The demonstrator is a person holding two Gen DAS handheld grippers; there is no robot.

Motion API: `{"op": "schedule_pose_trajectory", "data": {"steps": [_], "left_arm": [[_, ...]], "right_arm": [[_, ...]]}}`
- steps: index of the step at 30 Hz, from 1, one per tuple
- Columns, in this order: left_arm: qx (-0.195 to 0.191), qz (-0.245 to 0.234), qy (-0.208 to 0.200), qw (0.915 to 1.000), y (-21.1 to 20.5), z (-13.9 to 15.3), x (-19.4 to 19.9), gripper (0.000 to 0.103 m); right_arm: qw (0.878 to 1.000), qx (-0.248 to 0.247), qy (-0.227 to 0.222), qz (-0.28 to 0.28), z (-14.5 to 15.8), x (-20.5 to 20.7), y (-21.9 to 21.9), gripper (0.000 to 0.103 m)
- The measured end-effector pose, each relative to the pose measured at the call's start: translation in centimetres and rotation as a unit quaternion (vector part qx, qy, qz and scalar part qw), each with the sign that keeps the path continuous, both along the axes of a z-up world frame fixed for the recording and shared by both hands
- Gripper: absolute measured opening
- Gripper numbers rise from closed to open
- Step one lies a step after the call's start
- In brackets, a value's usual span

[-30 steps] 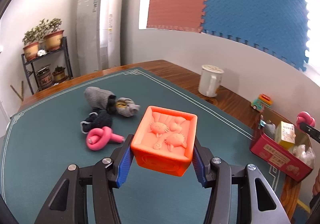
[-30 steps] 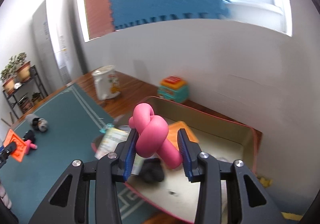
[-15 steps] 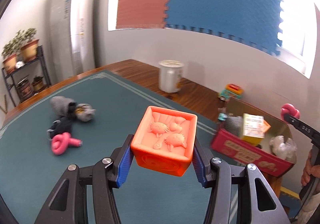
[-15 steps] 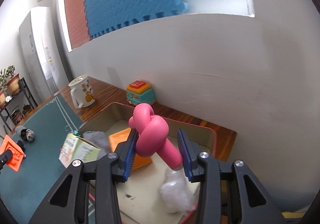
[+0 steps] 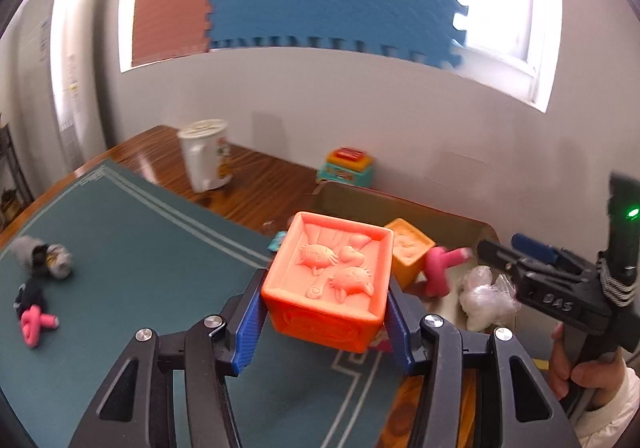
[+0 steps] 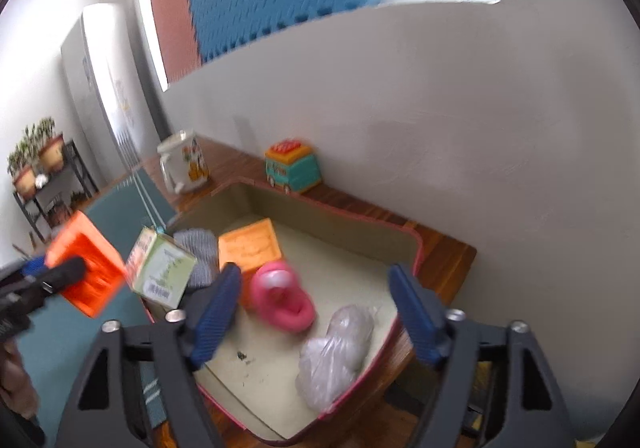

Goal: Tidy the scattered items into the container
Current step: 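Carry the pink knotted toy into the tin tray and open the right tool, then lower the orange cube into the tin tray and open the left tool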

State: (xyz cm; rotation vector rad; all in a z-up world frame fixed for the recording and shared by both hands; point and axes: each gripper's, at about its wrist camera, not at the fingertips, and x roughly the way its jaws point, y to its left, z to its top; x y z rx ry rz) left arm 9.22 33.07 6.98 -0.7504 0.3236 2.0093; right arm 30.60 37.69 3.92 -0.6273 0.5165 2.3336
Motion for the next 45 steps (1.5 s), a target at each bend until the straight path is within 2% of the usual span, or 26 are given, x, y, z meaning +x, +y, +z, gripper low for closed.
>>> {"op": "schedule_pose_trajectory", "data": {"steps": [10,15,20,28,33,41,43,45], "left_arm": [[-0.008,-0.034,0.045,0.9984,5.3,-0.2,2.3,0.055],[-0.008,-0.058,0.011,0.9982,6.7,-1.3,1.8,0.055],[-0.012,-0.047,-0.003,0.9988,7.8,-1.5,0.1,0.055],[0.001,0.027,0.038,0.9989,7.5,0.7,-3.5,0.059],[0.006,0.048,0.021,0.9986,6.3,0.6,-5.3,0.059],[-0.002,0.044,0.004,0.9990,4.3,-0.6,-5.4,0.059],[0.006,0.048,0.005,0.9988,3.2,-0.6,-5.4,0.062],[0.011,0.059,0.010,0.9981,1.9,-0.5,-5.4,0.071]], "right_arm": [[0.998,-0.003,0.033,-0.048,0.0,2.8,1.9,0.080],[0.998,-0.004,0.040,-0.054,-0.2,3.2,2.1,0.080],[0.998,-0.008,0.046,-0.052,-0.3,3.2,2.1,0.080],[0.998,-0.012,0.046,-0.037,-0.5,2.7,1.1,0.080],[0.999,-0.011,0.047,-0.023,-0.4,2.0,0.3,0.080],[0.999,-0.009,0.051,0.008,0.1,0.4,-1.6,0.080],[0.998,-0.009,0.051,0.019,0.2,-0.2,-2.2,0.080],[0.998,-0.007,0.049,0.029,0.4,-0.9,-2.9,0.080]]}}
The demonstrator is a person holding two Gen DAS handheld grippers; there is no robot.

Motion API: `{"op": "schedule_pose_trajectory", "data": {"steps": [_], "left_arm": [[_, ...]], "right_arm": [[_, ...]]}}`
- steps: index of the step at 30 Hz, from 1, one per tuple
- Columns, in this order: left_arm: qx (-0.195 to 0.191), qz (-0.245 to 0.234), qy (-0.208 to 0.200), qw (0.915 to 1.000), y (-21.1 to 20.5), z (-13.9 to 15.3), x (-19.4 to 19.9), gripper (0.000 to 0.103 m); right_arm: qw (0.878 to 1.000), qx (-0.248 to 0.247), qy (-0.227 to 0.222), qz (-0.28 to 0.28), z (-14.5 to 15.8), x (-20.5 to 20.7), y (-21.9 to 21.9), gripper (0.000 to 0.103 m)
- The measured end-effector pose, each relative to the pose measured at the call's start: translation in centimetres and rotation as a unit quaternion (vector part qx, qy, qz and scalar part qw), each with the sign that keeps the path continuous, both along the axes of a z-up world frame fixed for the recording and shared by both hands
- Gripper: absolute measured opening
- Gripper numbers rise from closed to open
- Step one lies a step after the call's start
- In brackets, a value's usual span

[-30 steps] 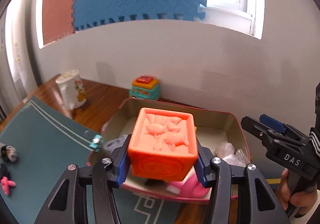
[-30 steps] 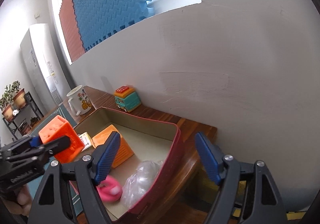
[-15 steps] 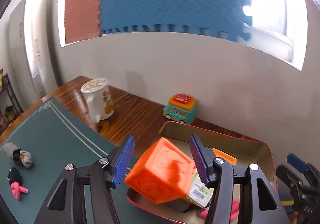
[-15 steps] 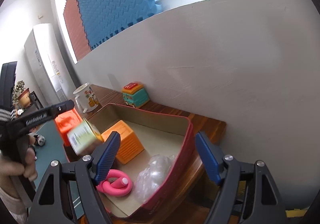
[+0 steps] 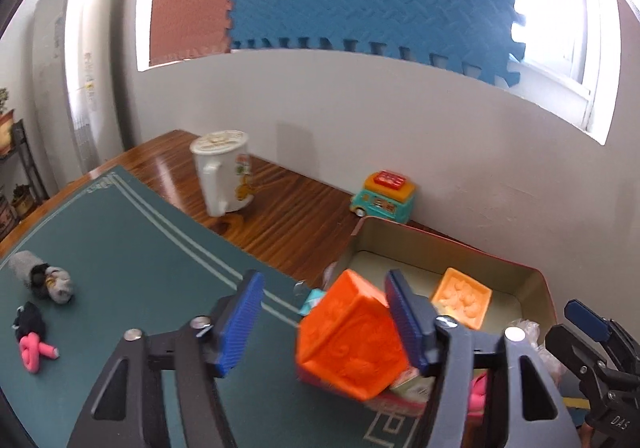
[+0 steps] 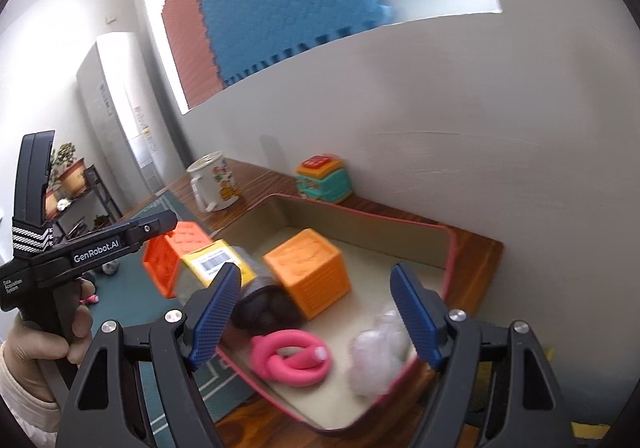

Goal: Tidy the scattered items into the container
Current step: 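Lower the orange cube into the tin tray and open the left tool, then move both open tools back toward the pile of toys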

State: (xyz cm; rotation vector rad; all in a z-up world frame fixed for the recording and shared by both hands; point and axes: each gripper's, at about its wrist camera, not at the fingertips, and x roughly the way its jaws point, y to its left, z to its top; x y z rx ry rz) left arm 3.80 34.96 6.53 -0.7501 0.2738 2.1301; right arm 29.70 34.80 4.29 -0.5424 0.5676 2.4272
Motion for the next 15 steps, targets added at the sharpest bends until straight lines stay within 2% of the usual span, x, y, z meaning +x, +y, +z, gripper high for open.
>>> {"op": "schedule_pose_trajectory", "data": {"steps": [6,15], "left_arm": [[0.017,0.033,0.005,0.9993,-4.3,0.4,-1.0,0.075],[0.019,0.101,-0.002,0.9947,-12.1,-0.2,-4.2,0.075]], "right_arm": [[0.999,0.007,-0.005,0.036,0.5,-2.6,-2.5,0.080],[0.994,0.021,-0.016,0.111,1.2,-8.3,-7.6,0.080]]}}
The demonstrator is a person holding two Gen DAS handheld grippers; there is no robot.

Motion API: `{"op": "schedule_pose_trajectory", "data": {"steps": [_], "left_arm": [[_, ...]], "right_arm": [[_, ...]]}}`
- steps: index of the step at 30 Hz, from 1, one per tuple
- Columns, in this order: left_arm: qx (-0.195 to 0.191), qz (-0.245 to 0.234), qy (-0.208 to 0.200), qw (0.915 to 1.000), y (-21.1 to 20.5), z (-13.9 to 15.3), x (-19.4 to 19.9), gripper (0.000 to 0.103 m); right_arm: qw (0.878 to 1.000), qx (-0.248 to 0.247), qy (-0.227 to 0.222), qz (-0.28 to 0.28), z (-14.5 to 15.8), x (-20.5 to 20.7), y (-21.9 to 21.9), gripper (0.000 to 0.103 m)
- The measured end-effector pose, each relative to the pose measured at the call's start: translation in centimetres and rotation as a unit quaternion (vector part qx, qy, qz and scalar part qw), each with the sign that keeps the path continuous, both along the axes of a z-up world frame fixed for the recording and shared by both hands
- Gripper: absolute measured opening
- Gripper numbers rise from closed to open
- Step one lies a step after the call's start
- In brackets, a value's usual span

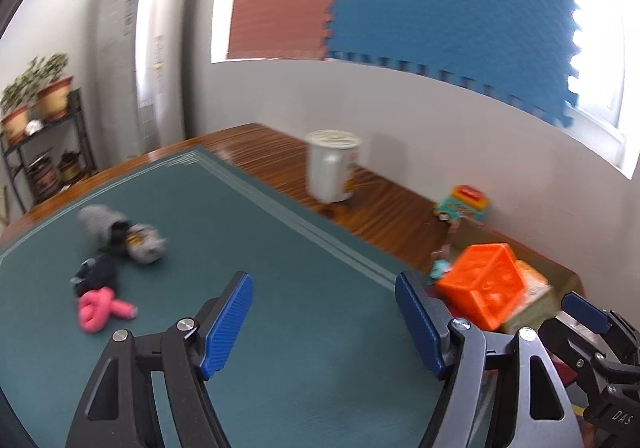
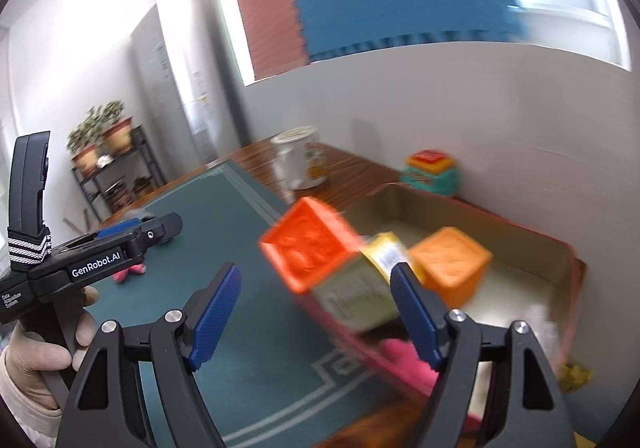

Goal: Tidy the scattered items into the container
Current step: 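Move both open tools back toward the pile of toys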

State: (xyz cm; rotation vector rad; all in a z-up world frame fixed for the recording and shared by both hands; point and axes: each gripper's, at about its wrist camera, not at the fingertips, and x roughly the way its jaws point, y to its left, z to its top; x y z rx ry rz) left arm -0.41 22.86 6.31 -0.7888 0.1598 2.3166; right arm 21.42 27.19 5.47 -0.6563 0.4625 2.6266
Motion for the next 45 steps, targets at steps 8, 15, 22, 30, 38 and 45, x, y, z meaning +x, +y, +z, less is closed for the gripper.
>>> {"op": "schedule_pose_trajectory", "data": {"steps": [8,15,22,30,38,45], "left_arm": [[0.004,0.085,-0.025,0.9961,-8.0,-1.4,-4.0,0.075],[0.011,0.139,-0.038,0.9894,-13.6,-2.7,-6.5,0.075],[0.018,0.190,-0.065,0.9794,-17.7,-4.6,-8.9,0.075],[0.033,0.242,-0.097,0.9649,-21.3,-6.7,-11.3,0.076],[0.023,0.257,-0.107,0.9601,-21.7,-8.0,-12.3,0.075],[0.018,0.258,-0.113,0.9592,-21.3,-8.6,-12.7,0.075]], "right_arm": [[0.996,0.005,-0.016,0.088,-0.3,-6.8,-5.3,0.080],[0.987,-0.008,-0.044,0.154,-1.4,-12.7,-8.8,0.080],[0.981,0.011,-0.060,0.185,-1.5,-18.1,-11.4,0.082],[0.977,0.033,-0.086,0.193,-2.3,-24.2,-12.9,0.082],[0.974,0.041,-0.103,0.198,-4.4,-28.2,-13.5,0.082],[0.972,0.067,-0.119,0.191,-5.6,-30.0,-14.1,0.082]]}}
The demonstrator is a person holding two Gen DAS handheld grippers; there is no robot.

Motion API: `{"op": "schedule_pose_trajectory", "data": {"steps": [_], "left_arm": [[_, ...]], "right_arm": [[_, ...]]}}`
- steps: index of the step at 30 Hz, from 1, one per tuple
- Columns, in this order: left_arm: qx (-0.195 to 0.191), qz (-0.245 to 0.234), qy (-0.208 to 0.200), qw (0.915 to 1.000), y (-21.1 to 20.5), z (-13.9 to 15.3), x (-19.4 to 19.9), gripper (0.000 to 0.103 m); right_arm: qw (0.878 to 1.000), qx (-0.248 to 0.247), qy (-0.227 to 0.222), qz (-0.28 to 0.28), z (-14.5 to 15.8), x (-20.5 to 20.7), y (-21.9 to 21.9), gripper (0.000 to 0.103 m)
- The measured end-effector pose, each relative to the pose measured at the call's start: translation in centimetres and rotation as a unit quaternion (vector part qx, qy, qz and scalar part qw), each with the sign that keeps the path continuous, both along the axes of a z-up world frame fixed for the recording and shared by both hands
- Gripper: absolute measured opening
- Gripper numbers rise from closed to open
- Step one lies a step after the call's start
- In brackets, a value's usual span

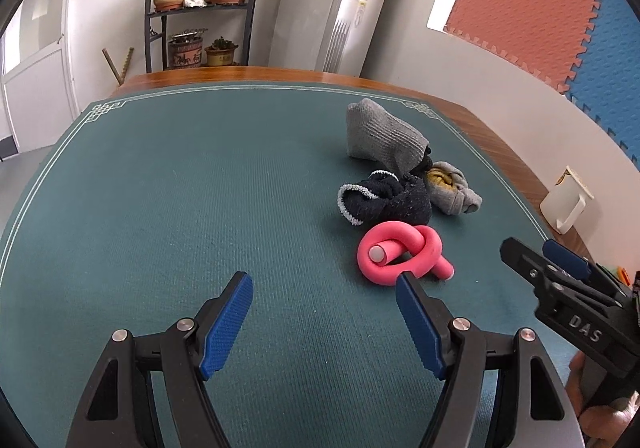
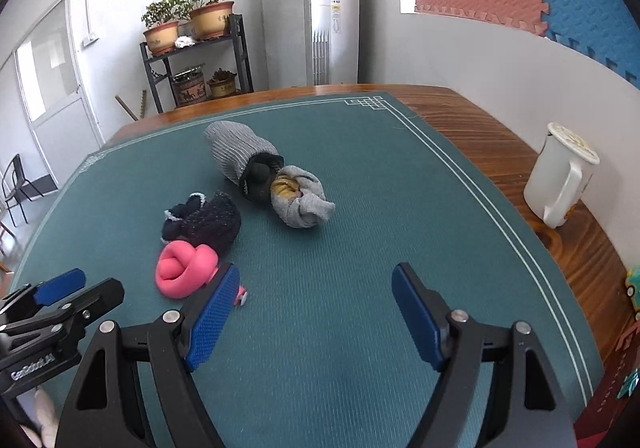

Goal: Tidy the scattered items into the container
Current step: 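Move both open tools back toward the pile of toys, then grasp the pink foam loop with the left tool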

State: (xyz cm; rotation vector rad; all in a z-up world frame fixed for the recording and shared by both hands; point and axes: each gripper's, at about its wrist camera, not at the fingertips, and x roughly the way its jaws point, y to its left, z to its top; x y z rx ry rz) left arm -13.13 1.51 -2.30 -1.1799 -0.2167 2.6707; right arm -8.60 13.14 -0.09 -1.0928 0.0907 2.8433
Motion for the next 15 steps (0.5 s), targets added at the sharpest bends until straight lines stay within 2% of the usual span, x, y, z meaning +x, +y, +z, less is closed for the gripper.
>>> {"op": "schedule_pose_trajectory", "data": {"steps": [7,15], "left_arm": [[0.005,0.004,-0.004,1.0000,0.1,-0.3,-0.3,0.075],[-0.011,-0.003,-0.006,0.9999,1.1,-0.1,-0.4,0.075]], "right_arm": [[1.000,0.005,-0.007,-0.002,-0.8,-0.7,0.0,0.082],[1.000,0.007,-0.007,-0.004,-1.1,-0.6,0.6,0.082]]}}
